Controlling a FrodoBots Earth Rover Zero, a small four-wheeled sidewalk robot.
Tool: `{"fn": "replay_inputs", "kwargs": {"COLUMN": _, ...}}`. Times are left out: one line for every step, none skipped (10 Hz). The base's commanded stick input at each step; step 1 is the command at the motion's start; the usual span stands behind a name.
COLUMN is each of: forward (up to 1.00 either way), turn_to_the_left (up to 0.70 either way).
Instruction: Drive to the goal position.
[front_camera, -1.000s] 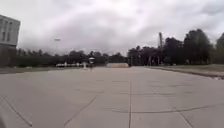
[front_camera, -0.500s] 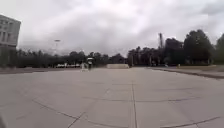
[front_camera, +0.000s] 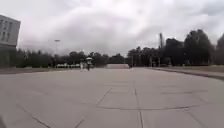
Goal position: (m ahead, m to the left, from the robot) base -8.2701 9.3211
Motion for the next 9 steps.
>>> {"fn": "replay_inputs", "kwargs": {"forward": 0.7, "turn_to_the_left": 0.36}}
{"fn": "replay_inputs", "kwargs": {"forward": 0.7, "turn_to_the_left": 0.36}}
{"fn": "replay_inputs", "kwargs": {"forward": 0.7, "turn_to_the_left": 0.36}}
{"fn": "replay_inputs", "kwargs": {"forward": 0.7, "turn_to_the_left": 0.36}}
{"fn": "replay_inputs", "kwargs": {"forward": 0.7, "turn_to_the_left": 0.36}}
{"fn": "replay_inputs", "kwargs": {"forward": 0.7, "turn_to_the_left": 0.36}}
{"fn": "replay_inputs", "kwargs": {"forward": 0.7, "turn_to_the_left": 0.36}}
{"fn": "replay_inputs", "kwargs": {"forward": 0.7, "turn_to_the_left": 0.36}}
{"fn": "replay_inputs", "kwargs": {"forward": 0.7, "turn_to_the_left": 0.36}}
